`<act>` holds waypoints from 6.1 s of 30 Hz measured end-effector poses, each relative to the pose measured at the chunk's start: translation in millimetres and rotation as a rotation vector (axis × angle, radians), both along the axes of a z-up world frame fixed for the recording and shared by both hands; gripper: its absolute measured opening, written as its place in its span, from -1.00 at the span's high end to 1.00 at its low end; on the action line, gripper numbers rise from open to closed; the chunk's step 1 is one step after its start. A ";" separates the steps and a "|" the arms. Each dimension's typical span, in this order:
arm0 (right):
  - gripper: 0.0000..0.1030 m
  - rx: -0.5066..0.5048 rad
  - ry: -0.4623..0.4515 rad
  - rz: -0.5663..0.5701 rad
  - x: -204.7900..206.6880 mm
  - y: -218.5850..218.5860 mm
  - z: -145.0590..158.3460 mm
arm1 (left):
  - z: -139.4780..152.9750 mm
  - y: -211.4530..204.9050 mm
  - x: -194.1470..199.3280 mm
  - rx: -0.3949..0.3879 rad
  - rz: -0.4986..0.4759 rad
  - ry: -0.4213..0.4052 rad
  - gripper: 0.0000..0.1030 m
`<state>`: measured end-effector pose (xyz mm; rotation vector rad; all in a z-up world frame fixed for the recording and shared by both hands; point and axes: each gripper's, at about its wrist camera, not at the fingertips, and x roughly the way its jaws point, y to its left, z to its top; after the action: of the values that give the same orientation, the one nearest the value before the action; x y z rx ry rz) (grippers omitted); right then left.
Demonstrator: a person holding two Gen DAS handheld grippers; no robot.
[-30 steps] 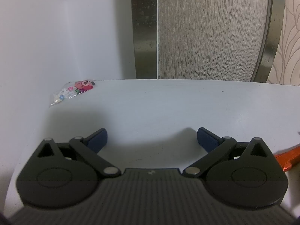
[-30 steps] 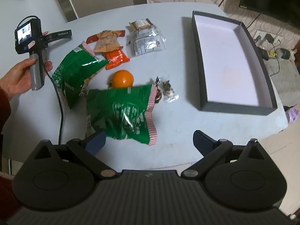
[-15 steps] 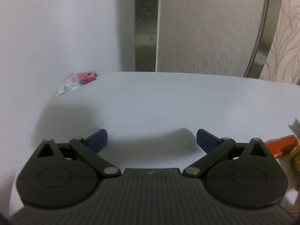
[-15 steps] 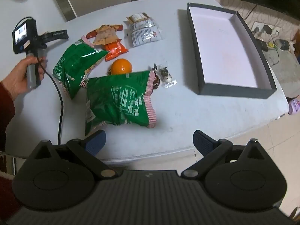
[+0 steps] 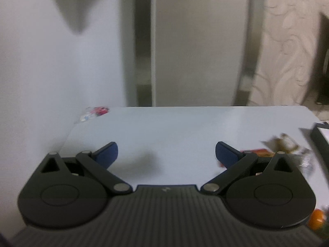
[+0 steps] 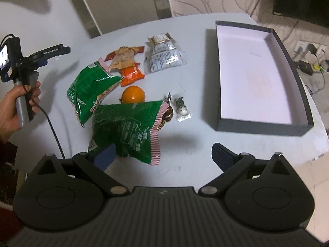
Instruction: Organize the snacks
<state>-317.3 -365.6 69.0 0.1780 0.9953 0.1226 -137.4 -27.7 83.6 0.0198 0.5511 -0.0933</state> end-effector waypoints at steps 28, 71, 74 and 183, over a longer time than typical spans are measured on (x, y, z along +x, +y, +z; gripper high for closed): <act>-0.96 -0.055 -0.095 0.046 -44.3 -7.5 6.2 | -69.0 -64.0 -48.1 0.129 -0.113 0.069 -1.00; -0.96 0.002 -0.118 0.054 12.1 55.9 -32.4 | -54.8 -38.3 -61.4 0.077 -0.196 0.057 -1.00; -0.96 -0.013 -0.116 0.068 21.0 62.5 -38.2 | -55.0 -39.1 -61.0 0.088 -0.201 0.054 -1.00; -0.74 0.129 -0.071 -0.048 85.1 -184.5 -51.4 | 0.2 -252.8 -61.3 -0.047 -0.474 -0.046 -0.24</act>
<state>-232.2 -550.1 17.6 0.3137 0.9118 0.1481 -198.7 -280.5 83.9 0.1063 0.4896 -0.5667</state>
